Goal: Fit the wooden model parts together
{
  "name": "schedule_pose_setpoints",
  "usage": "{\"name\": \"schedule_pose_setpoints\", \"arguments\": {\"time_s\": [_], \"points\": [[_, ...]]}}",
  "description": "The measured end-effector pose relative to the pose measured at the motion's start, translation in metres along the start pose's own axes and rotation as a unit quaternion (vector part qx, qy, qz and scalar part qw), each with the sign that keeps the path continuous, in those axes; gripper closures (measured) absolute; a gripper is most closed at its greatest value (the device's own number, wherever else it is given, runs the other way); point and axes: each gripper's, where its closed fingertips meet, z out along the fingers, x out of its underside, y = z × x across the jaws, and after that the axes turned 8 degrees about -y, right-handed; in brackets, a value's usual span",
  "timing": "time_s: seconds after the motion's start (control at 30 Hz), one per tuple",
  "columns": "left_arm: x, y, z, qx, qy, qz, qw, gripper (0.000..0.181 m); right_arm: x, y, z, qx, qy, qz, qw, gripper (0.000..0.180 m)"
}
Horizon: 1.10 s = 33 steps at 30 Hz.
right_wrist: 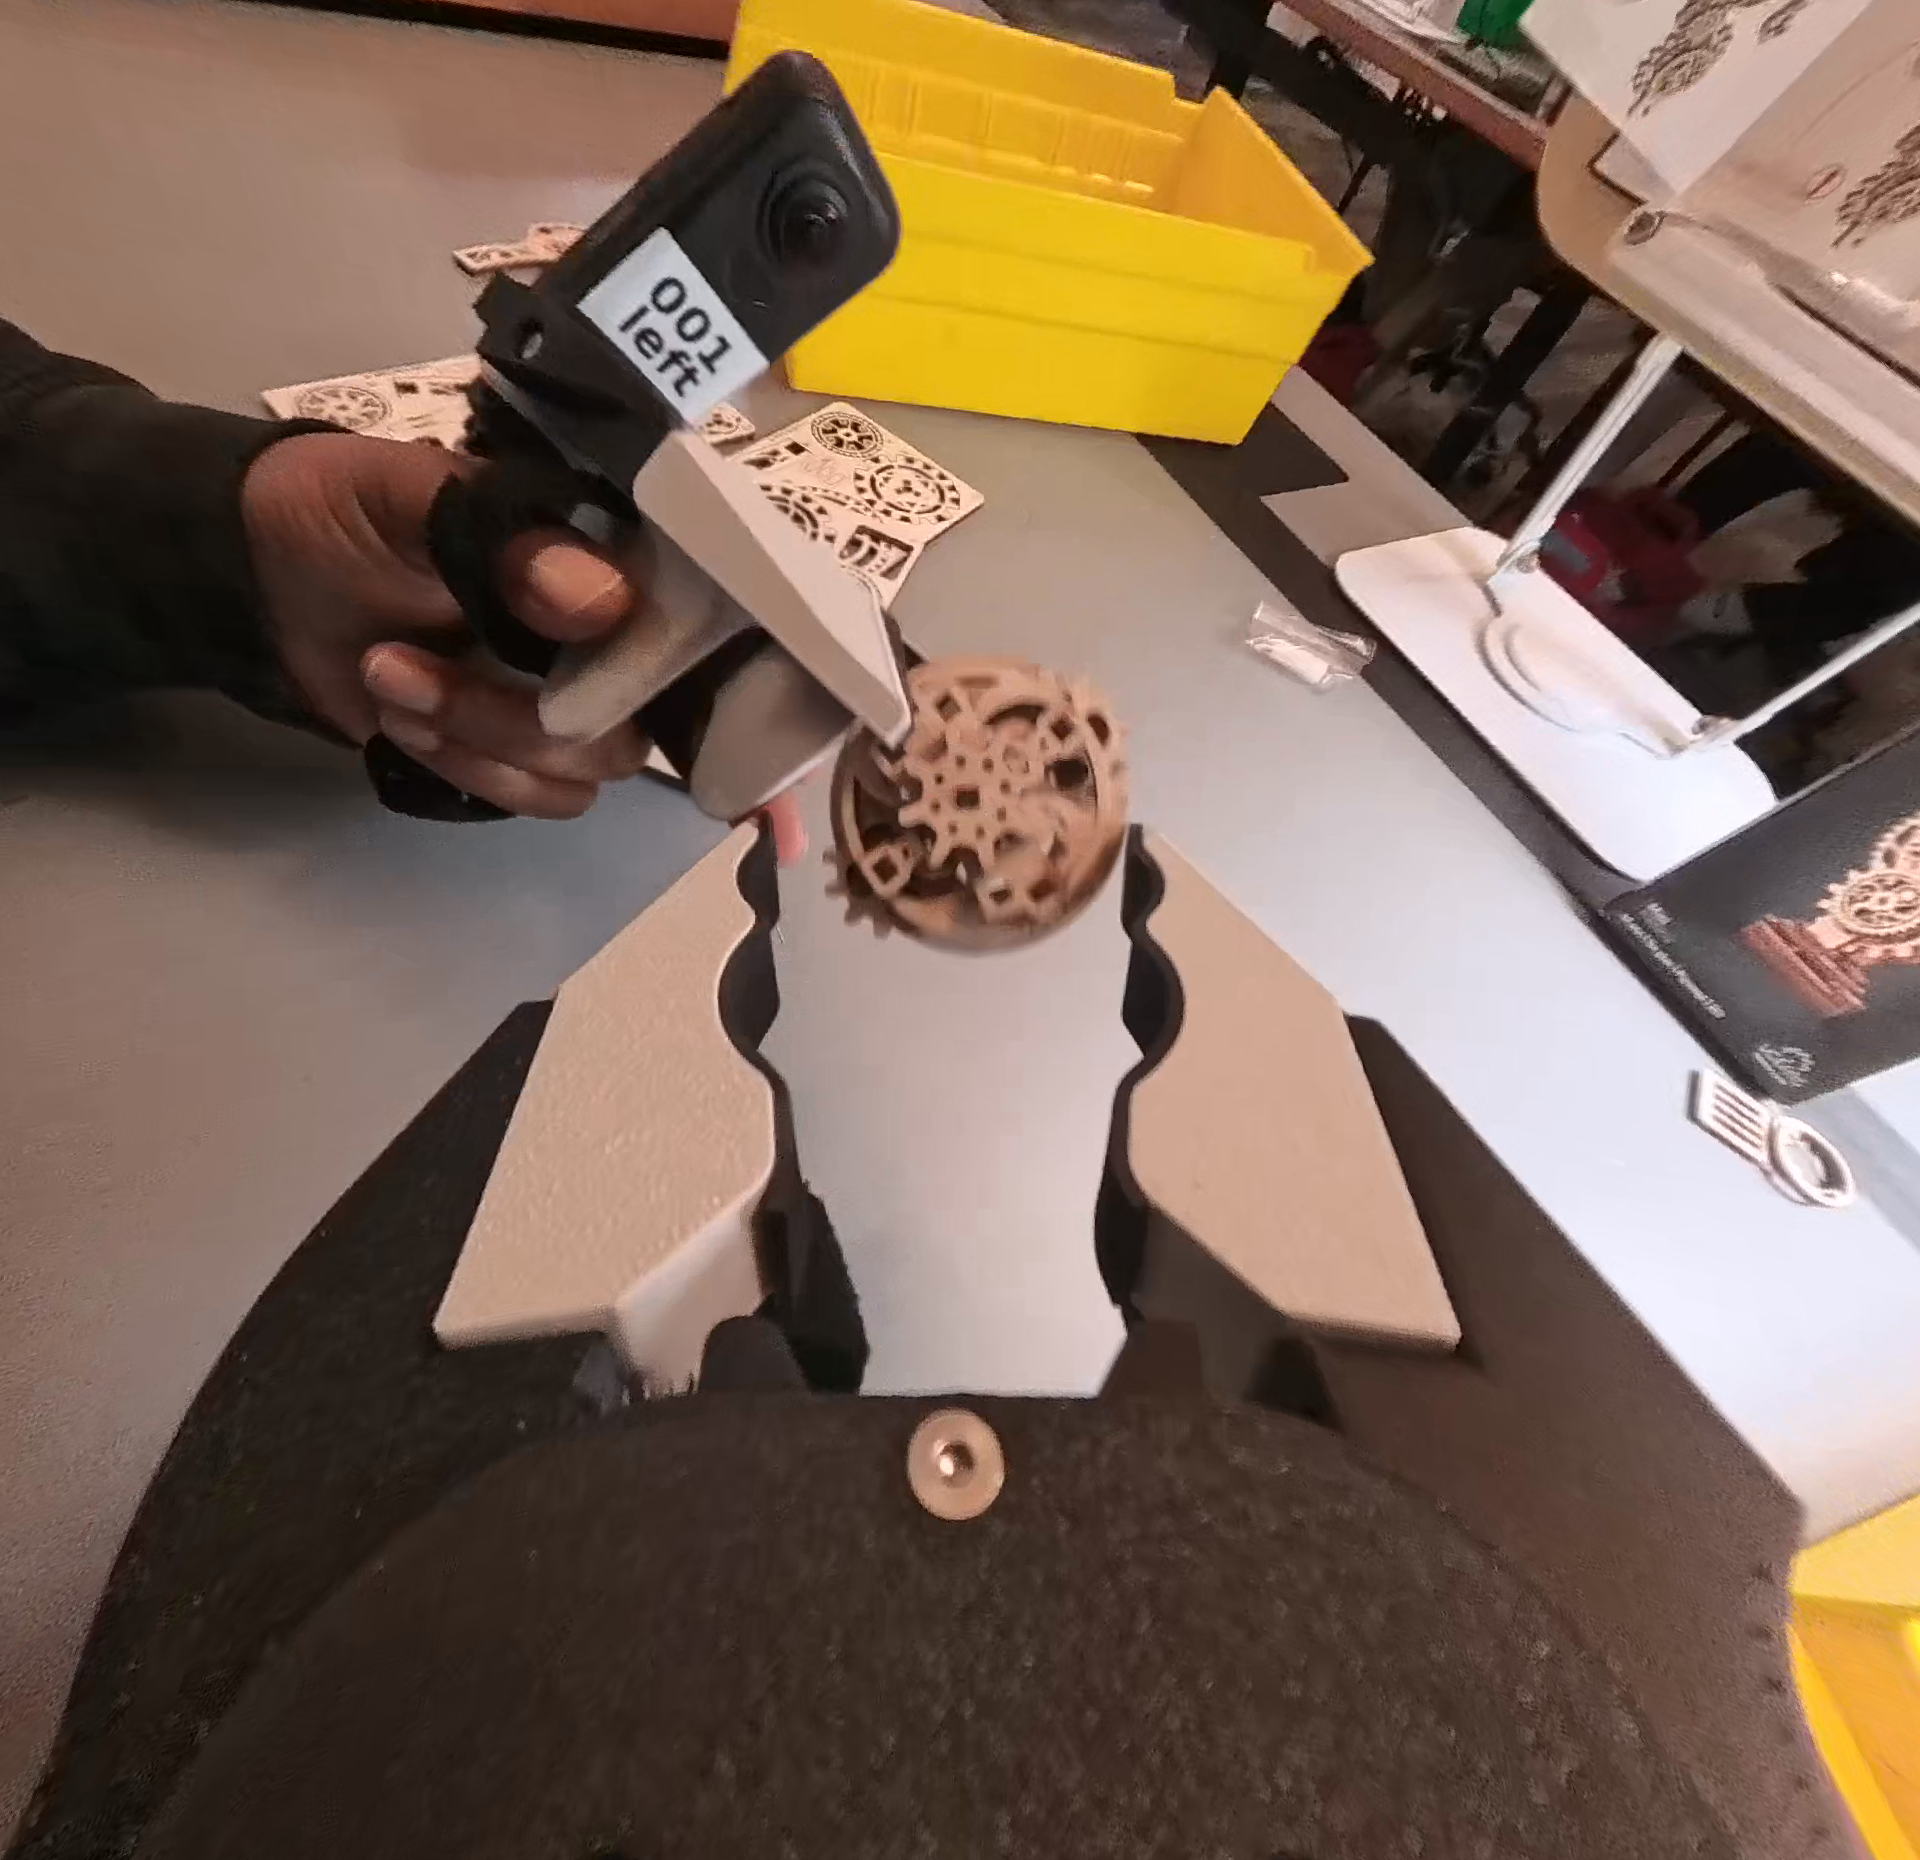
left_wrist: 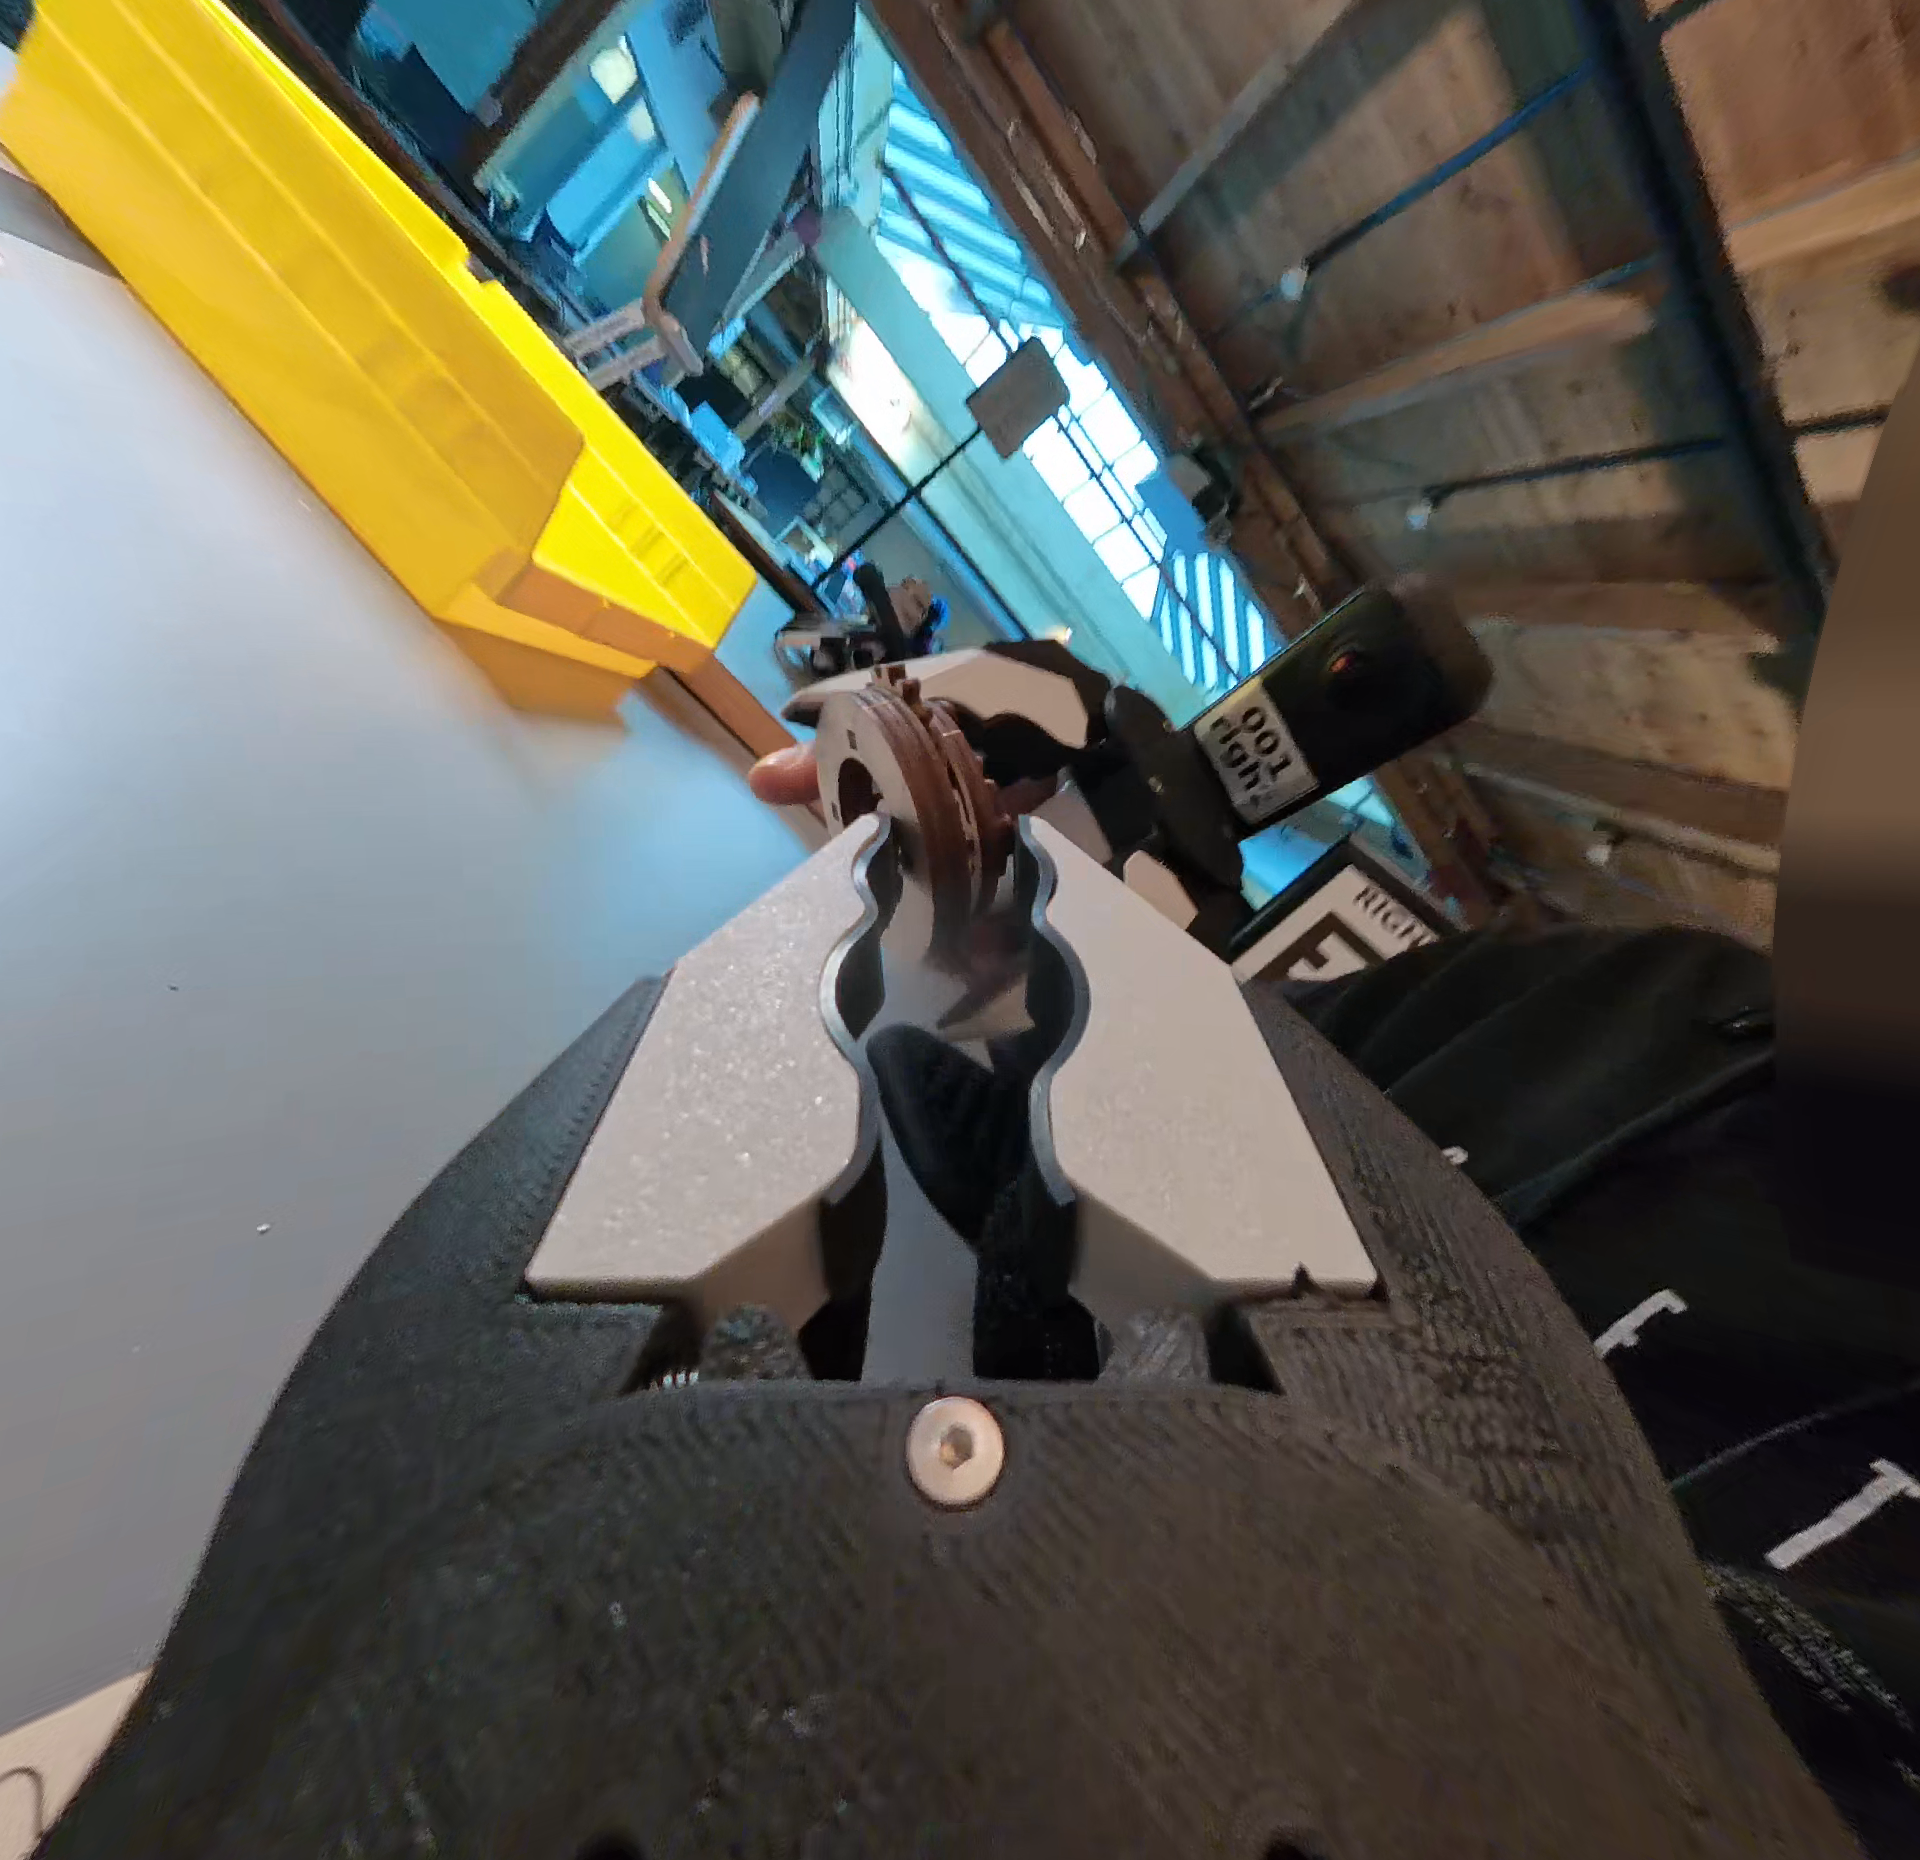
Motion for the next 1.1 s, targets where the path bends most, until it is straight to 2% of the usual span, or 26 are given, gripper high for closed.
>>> {"name": "schedule_pose_setpoints", "arguments": {"time_s": [0.1,0.23,0.33,0.37,0.43,0.6,0.67,0.73,0.87,0.93,1.0,1.07,1.1], "points": [[0.012,-0.01,0.006,0.006,0.034,0.031,0.999,0.159,-0.007,0.0,-0.007,0.013,-0.001,-0.035,0.999,0.125],[0.01,-0.018,0.006,-0.003,0.063,0.076,0.995,0.132,-0.01,0.002,-0.022,-0.02,-0.005,-0.058,0.998,0.125],[-0.001,-0.022,-0.002,-0.031,0.09,0.16,0.983,0.112,0.006,0.001,-0.032,-0.06,0.037,-0.073,0.995,0.125],[-0.005,-0.023,-0.005,-0.044,0.102,0.212,0.971,0.101,0.018,0.001,-0.034,-0.075,0.074,-0.072,0.992,0.125],[-0.015,-0.022,-0.013,-0.09,0.127,0.322,0.934,0.095,0.041,0.003,-0.034,-0.103,0.124,-0.075,0.984,0.125],[-0.066,-0.056,-0.042,-0.162,0.101,0.549,0.814,0.133,0.079,0.018,-0.022,-0.155,0.185,-0.056,0.969,0.125],[-0.084,-0.073,-0.059,-0.179,0.077,0.609,0.769,0.139,0.087,0.022,-0.017,-0.16,0.196,-0.065,0.965,0.125],[-0.092,-0.077,-0.08,-0.207,0.079,0.622,0.751,0.139,0.089,0.026,-0.012,-0.165,0.199,-0.066,0.964,0.125],[-0.094,-0.081,-0.112,-0.244,0.066,0.605,0.755,0.129,0.091,0.028,-0.006,-0.164,0.199,-0.074,0.963,0.125],[-0.09,-0.087,-0.119,-0.25,0.056,0.614,0.747,0.116,0.091,0.031,-0.005,-0.166,0.2,-0.08,0.962,0.125],[-0.08,-0.098,-0.117,-0.221,0.037,0.637,0.737,0.094,0.091,0.033,-0.004,-0.166,0.204,-0.084,0.961,0.125],[-0.07,-0.105,-0.117,-0.211,0.009,0.648,0.731,0.094,0.09,0.036,-0.004,-0.167,0.209,-0.092,0.959,0.125],[-0.066,-0.105,-0.119,-0.216,0.0,0.648,0.731,0.1,0.09,0.038,-0.005,-0.167,0.211,-0.098,0.958,0.125]]}}
